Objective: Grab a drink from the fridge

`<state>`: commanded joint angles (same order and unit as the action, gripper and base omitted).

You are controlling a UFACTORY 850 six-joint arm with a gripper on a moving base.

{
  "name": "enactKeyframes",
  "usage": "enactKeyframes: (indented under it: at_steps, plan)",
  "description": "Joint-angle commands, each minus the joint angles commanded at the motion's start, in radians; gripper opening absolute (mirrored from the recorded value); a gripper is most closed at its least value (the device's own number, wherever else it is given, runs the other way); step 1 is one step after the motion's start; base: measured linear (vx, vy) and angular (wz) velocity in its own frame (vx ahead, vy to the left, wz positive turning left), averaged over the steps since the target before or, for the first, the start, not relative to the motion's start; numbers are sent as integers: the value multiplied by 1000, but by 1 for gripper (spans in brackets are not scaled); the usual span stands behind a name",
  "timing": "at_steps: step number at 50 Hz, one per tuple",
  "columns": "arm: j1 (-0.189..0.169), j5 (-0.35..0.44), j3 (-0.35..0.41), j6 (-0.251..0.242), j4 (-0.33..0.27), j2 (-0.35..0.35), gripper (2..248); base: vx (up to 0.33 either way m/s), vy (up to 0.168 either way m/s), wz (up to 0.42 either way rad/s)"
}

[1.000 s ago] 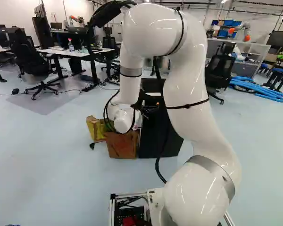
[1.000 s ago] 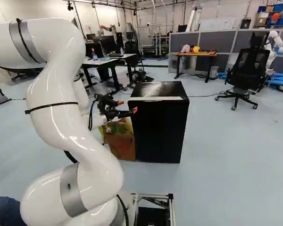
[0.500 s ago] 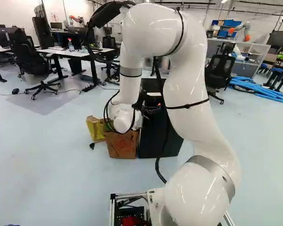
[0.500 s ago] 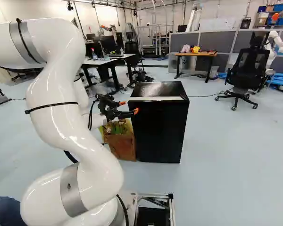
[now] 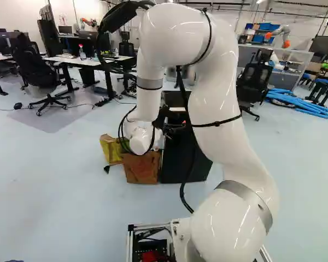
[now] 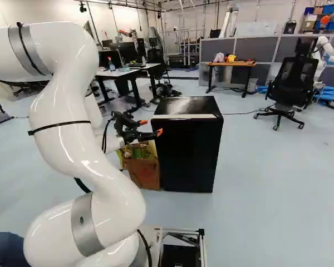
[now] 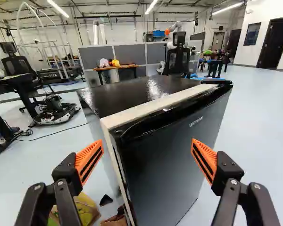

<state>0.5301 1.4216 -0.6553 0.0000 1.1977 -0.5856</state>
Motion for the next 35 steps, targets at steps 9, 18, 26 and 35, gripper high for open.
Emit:
enactKeyframes:
  at_steps: [9, 18, 26, 35]
  plan:
    - [3, 0, -13, 0, 13, -7, 247, 0, 0, 0]
    - [2, 0, -31, 0, 31, -18, 247, 0, 0, 0]
    - [0, 0, -50, 0, 48, -28, 247, 0, 0, 0]
    - [-3, -3, -73, 0, 68, -40, 247, 0, 0, 0]
